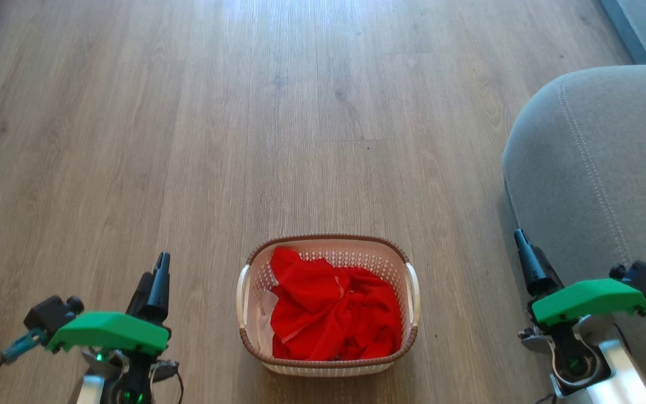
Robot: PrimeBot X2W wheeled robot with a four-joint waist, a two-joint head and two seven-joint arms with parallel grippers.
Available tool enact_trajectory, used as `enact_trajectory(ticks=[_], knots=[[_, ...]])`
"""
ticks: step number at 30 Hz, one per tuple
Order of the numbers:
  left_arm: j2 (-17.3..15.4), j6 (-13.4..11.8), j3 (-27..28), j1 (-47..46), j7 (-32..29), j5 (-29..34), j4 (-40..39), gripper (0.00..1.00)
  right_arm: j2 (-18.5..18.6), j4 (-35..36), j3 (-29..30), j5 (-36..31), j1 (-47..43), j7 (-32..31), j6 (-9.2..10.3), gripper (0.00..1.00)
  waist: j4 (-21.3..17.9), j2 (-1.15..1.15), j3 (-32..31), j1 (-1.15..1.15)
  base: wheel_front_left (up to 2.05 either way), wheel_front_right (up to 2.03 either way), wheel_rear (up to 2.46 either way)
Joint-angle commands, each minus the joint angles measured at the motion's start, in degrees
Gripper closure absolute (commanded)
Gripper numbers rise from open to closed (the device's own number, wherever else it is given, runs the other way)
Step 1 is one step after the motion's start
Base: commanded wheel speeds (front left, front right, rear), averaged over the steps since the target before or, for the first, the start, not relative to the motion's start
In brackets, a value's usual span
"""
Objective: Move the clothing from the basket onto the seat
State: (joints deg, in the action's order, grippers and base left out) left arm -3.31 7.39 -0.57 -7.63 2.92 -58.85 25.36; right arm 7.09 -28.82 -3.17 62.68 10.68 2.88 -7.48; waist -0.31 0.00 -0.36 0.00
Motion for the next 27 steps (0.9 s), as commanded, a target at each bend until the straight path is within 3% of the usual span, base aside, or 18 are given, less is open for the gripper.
enact_trajectory(ticks=[1, 27], knots=[[-1.1, 0.0, 0.4, -4.0, 0.7, 1.3, -1.4, 0.0, 1.0, 1.4, -0.9, -1.3, 3.8, 0.7, -0.01, 0.0, 0.0, 0.0, 0.0, 0.0, 0.0, 0.0, 0.0], [-2.1, 0.1, -1.1, -8.9, 5.2, 20.0, 0.6, 0.0, 3.0, -3.9, -4.3, -19.7, 10.3, 5.2, -0.01, 0.0, 0.1, 0.0, 0.4, 0.0, 0.0, 0.0, 0.0]])
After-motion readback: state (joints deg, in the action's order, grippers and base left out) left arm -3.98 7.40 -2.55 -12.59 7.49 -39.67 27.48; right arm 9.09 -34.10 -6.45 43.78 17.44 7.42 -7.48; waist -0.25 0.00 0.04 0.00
